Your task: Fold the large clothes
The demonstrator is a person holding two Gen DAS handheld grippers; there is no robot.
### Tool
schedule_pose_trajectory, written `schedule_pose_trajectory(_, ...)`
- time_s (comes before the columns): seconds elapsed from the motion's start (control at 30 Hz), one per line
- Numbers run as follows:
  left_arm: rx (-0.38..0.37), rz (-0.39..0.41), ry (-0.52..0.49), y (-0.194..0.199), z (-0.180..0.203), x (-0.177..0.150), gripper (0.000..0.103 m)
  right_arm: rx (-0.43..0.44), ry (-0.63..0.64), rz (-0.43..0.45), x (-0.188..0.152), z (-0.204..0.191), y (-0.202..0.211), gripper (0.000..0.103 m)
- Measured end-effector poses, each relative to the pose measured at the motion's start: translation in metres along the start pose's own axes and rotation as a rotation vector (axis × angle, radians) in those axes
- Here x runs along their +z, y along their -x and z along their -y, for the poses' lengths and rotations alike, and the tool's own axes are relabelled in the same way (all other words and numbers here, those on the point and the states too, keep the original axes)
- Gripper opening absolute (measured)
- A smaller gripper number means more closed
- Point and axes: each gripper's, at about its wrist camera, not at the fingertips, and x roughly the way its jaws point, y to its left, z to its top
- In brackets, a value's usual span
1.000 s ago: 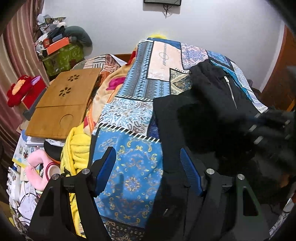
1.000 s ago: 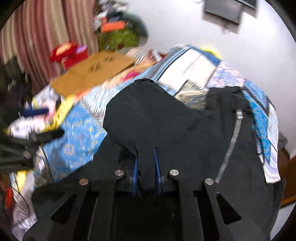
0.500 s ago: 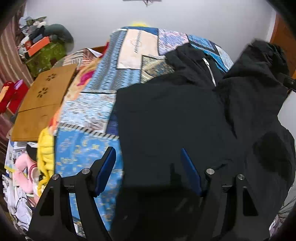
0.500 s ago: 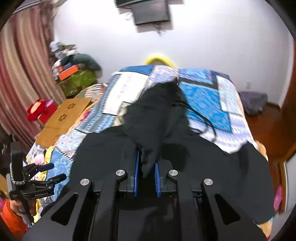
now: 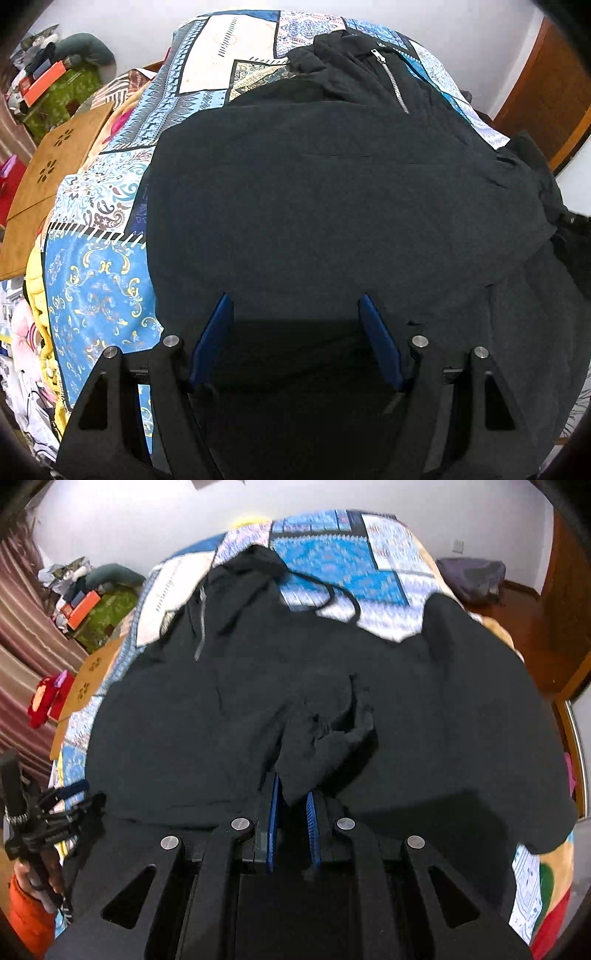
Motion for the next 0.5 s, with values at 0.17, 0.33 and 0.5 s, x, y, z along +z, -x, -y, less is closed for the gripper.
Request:
schedule_pose_trajectory(0.17,0.000,-0.003,-0.001,0.005,0.004,0.002,0.071,0.034,-0.042,-0.009,-0.004,0.011,0.009,0.013)
schedule_pose_trajectory(0.33,-0.003,0.039,-0.027,0.021,0.016,0.014,0.071,0.031,-0.063,0.047,-0.002,0.016,0.039,0.015)
schedule_pose_trajectory(0.5,-0.025,0.123,-0.036,0.047,0.034,0.036,0.071,0.028,-0.139,0.160,-0.001,0.037,0.079,0.047)
